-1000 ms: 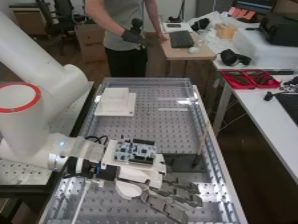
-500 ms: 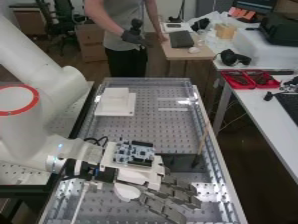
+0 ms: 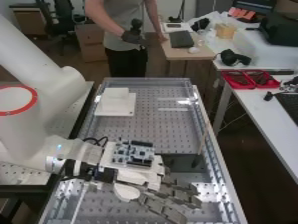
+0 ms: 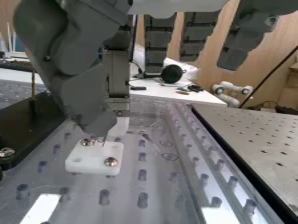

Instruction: Grab the paper clip and place it in the clear container

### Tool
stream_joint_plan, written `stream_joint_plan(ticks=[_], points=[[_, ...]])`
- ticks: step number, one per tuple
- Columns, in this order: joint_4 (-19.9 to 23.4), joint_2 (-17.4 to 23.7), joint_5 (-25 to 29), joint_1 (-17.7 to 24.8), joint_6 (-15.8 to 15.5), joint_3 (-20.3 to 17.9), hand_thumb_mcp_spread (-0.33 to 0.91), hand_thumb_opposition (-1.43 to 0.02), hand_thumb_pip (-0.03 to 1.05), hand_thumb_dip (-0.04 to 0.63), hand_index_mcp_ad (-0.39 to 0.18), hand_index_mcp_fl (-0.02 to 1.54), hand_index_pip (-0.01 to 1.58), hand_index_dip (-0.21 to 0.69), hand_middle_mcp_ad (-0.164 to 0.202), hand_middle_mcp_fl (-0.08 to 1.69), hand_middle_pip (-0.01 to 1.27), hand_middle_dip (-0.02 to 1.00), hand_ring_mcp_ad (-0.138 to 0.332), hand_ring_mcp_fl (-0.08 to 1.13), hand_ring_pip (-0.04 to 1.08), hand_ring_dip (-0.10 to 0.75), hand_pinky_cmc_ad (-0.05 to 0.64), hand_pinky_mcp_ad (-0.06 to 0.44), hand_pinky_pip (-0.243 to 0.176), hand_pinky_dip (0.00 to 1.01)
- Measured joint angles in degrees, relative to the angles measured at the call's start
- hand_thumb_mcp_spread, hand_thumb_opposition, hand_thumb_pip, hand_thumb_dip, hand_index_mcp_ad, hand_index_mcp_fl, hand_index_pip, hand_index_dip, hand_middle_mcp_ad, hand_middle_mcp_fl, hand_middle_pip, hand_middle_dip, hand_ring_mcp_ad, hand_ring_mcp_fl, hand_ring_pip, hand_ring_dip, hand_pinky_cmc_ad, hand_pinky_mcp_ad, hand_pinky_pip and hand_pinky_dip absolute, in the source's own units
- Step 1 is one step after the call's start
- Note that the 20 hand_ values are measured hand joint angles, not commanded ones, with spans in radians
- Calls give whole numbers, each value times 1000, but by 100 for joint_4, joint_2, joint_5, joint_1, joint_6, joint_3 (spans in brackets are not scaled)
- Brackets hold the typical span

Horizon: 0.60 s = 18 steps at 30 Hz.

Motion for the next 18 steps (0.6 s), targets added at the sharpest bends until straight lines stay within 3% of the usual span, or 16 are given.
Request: stream_joint_plan(ticks=[18], points=[[161,-37,-25,9,145,-13,415,-916,668,260,-243,520,1487,-75,-7,138,124,161,91,0,99,87,312,250,-12,188]])
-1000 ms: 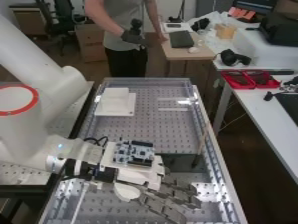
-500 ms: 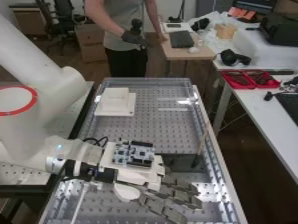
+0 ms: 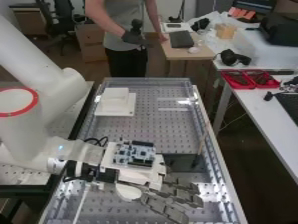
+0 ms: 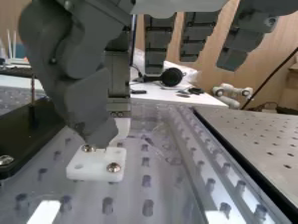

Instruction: Grab the paper clip and place it in the clear container

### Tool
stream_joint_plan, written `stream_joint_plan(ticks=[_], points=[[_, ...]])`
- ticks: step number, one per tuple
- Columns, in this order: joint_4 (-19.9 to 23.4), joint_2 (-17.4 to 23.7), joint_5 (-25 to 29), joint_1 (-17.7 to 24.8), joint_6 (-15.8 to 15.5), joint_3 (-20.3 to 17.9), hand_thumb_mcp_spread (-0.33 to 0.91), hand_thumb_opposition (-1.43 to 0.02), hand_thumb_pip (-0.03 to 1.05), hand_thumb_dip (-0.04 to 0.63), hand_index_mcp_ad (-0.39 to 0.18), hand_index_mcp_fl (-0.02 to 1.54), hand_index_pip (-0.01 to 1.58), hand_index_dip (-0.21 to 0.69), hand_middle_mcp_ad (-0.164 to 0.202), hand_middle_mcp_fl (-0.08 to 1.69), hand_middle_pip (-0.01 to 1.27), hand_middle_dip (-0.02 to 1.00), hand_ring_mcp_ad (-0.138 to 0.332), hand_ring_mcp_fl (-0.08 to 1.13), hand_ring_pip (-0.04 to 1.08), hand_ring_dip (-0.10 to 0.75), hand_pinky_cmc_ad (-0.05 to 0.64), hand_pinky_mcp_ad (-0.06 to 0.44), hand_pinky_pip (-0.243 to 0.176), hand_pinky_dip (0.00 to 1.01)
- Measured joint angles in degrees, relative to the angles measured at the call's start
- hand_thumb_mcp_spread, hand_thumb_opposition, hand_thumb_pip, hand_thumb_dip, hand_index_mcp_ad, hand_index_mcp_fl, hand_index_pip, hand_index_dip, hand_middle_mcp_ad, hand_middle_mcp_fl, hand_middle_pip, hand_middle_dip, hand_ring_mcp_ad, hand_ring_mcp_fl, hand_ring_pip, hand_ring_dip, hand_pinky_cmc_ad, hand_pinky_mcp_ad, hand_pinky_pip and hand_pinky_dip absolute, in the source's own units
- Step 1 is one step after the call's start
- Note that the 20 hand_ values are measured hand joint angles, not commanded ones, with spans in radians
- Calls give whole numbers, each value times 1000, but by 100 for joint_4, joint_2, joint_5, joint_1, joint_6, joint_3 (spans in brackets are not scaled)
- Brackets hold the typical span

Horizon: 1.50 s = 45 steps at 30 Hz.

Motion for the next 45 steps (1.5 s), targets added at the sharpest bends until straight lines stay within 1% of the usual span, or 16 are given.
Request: stream_joint_plan(ticks=[6,8,9,11,14,15,17,18,20,23,25,29,34,37,40,45], points=[[94,11,-21,-4,27,-45,417,-930,665,251,-243,550,1487,-75,-7,155,124,161,91,0,101,87,312,250,-10,192],[147,22,-32,-5,38,-65,415,-935,663,251,-244,548,1491,-75,-7,192,122,161,89,2,99,87,333,250,-10,188],[201,34,-44,-7,54,-87,414,-937,663,251,-241,569,1470,-75,-5,188,120,157,89,16,106,94,333,250,2,190],[285,53,-65,-11,88,-120,414,-939,663,251,-241,581,1464,-75,-5,188,120,157,89,16,106,96,333,248,3,192],[422,98,-97,-14,168,-178,433,-956,620,250,-241,672,1389,-75,-9,216,120,157,89,17,106,96,332,248,5,192],[454,112,-100,-14,188,-190,443,-956,600,250,-241,693,1358,-75,-9,232,120,161,93,14,106,96,351,248,2,192],[497,143,-100,-11,240,-213,463,-956,597,250,-241,709,1344,-75,-9,241,126,173,93,31,108,98,346,250,2,188],[526,167,-97,-6,282,-229,459,-962,592,250,-241,738,1309,-75,-9,239,124,173,93,31,105,98,361,250,16,190],[591,224,-82,9,379,-263,461,-967,586,250,-241,759,1290,-75,-9,239,124,173,93,31,108,96,367,248,21,192],[736,358,-34,52,581,-346,459,-969,586,250,-241,759,1295,-75,-5,272,126,175,89,51,105,99,367,248,21,192],[898,494,13,105,762,-448,459,-976,581,241,-241,780,1262,-75,-3,269,124,171,89,51,105,99,367,248,21,192],[1232,776,77,250,1088,-682,456,-974,581,234,-241,784,1260,-73,0,269,124,175,96,47,105,99,363,248,21,192],[1848,1252,93,626,1636,-1099,459,-974,581,234,-239,806,1244,-73,3,269,124,175,99,44,105,99,365,248,21,192],[2159,1420,39,875,1938,-1280,461,-990,581,234,-239,801,1244,-70,0,269,124,175,99,44,108,99,367,248,21,192],[2336,1528,-66,1129,2158,-1376,461,-990,581,234,-239,801,1244,-70,3,269,124,175,99,44,108,99,367,250,21,192],[2464,1621,-272,1501,2390,-1419,457,-988,581,234,-239,801,1236,-56,0,272,124,175,99,44,105,99,365,250,21,192]])
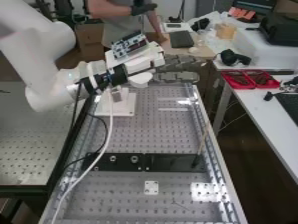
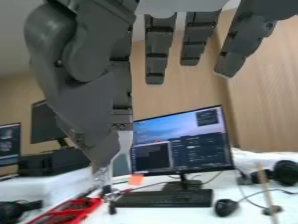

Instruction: Grab the paper clip and place it in the clear container

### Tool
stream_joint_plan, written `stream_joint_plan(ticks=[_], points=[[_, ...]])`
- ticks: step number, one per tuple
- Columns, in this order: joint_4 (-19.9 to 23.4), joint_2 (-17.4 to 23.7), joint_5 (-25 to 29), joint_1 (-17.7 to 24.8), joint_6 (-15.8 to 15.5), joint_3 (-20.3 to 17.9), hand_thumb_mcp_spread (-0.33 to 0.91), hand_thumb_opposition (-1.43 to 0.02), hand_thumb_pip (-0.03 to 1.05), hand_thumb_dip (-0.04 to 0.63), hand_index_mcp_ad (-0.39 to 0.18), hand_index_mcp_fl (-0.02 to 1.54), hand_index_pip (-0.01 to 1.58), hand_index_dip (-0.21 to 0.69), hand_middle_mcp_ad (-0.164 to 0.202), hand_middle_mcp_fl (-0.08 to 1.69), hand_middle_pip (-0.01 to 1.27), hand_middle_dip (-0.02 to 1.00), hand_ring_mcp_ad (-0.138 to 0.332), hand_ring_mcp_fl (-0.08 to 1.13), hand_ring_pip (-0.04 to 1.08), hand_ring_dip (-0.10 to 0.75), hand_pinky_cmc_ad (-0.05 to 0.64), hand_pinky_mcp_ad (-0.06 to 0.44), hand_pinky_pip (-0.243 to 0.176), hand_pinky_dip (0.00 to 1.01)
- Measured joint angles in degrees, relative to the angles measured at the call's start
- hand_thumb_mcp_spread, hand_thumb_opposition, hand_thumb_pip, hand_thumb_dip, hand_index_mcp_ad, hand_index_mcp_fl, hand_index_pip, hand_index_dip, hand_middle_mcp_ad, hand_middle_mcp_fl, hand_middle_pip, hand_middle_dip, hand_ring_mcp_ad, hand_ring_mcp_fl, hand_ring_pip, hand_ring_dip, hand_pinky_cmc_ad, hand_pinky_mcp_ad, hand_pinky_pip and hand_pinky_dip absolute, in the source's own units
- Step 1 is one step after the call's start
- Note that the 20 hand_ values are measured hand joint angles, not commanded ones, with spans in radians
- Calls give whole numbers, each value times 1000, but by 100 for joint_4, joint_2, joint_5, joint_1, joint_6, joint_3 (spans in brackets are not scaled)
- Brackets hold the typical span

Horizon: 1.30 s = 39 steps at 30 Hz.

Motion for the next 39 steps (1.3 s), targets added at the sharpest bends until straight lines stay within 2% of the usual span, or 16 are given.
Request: stream_joint_plan(ticks=[6,12,16,19,31,39], points=[[67,-47,-154,450,227,48,456,-984,581,234,-239,803,1236,-56,3,272,124,175,99,42,108,99,365,250,21,192],[-46,-334,-162,767,236,230,459,-991,581,234,-239,803,1234,-58,3,269,124,175,99,42,105,99,367,250,21,192],[-170,-537,-85,892,143,366,459,-988,581,234,-239,803,1234,-58,3,269,126,175,99,38,105,99,368,250,21,192],[-334,-763,30,998,-41,528,459,-991,581,234,-239,803,1234,-58,3,269,124,175,99,38,105,99,368,250,21,192],[-899,-1458,319,1292,-278,1092,463,-991,581,234,-239,803,1234,-54,3,272,124,175,99,35,108,99,375,250,21,192],[-1312,-1734,295,1353,-372,1370,463,-991,581,234,-239,803,1229,-59,3,272,124,175,99,35,108,99,375,248,21,192]])
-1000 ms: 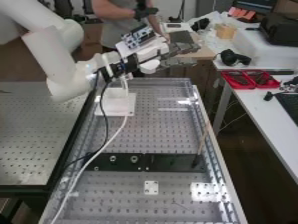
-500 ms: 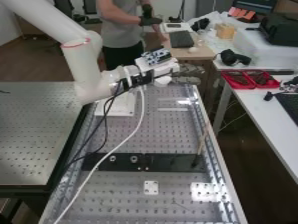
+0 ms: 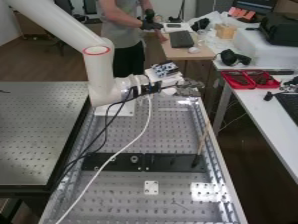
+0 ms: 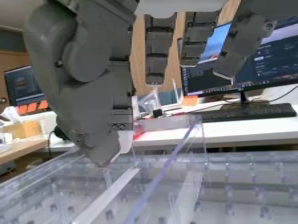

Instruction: Grab the paper clip and place it in the clear container

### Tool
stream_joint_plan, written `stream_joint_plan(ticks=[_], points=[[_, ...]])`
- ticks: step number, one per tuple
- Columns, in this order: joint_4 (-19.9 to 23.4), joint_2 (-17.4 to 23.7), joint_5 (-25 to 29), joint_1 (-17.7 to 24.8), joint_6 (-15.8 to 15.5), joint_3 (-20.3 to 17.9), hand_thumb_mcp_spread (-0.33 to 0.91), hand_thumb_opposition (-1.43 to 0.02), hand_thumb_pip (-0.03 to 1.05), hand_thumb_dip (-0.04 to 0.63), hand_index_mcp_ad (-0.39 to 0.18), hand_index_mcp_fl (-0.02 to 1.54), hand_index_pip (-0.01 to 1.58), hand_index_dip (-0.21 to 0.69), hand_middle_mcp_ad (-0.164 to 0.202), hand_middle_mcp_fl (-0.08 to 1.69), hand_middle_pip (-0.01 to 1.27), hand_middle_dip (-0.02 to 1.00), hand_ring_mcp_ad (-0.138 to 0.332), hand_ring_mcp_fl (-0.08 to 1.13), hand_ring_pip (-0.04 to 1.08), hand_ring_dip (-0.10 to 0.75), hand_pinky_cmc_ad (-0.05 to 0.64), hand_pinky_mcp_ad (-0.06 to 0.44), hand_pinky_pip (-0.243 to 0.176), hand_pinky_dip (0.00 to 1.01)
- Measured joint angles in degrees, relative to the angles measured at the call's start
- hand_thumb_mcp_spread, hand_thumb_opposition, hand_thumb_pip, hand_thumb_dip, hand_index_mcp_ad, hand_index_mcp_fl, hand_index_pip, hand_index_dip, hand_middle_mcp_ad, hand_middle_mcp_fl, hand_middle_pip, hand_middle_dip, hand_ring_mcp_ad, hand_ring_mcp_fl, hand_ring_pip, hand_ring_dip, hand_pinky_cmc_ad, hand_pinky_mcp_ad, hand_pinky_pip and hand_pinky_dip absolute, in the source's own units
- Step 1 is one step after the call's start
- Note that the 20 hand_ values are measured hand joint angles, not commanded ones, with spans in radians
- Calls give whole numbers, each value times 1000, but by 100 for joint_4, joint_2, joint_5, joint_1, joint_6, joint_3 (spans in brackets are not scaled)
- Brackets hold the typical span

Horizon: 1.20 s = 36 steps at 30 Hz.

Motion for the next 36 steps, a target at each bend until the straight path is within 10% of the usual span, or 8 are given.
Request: stream_joint_plan(ticks=[13,36], points=[[-86,130,-30,-149,248,-128,363,-803,654,239,-241,187,787,-59,0,75,126,176,98,2,99,99,370,264,-28,290],[178,2270,733,-921,372,-1517,318,-744,684,239,-220,155,565,-47,5,75,126,176,96,-2,91,99,365,264,-75,367]])
